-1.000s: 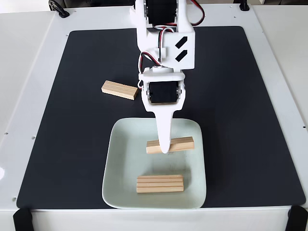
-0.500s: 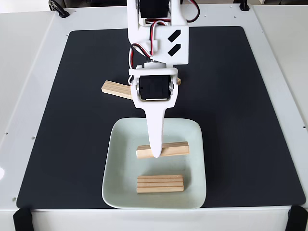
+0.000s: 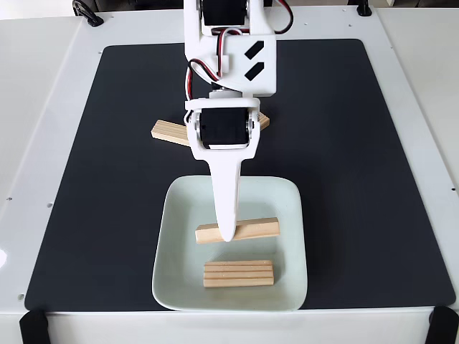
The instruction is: Pick up the wooden block and place them on the plate.
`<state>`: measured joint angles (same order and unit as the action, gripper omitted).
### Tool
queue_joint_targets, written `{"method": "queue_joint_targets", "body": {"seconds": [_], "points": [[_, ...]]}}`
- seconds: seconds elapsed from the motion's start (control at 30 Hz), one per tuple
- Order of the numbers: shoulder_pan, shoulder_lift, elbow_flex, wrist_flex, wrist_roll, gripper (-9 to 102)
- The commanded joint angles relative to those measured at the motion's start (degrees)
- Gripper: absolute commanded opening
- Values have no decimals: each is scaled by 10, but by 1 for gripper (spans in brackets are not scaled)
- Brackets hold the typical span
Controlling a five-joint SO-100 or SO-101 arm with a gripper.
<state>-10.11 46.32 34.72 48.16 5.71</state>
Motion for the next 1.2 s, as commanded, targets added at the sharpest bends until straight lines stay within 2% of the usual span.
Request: {"method": "queue_joint_targets", "body": {"seconds": [0.0,0.1,0.2,0.4,0.67,0.77,0.97,1.07,1.17], "points": [[6,13,11,-9,-2,24],[7,16,23,-9,2,34],[7,17,23,-9,4,39],[8,55,37,-1,5,39],[-1,243,204,106,-3,38],[-2,316,287,126,-3,30],[7,431,426,128,-3,-2],[9,471,484,128,-3,3],[13,502,536,128,-3,1]]}}
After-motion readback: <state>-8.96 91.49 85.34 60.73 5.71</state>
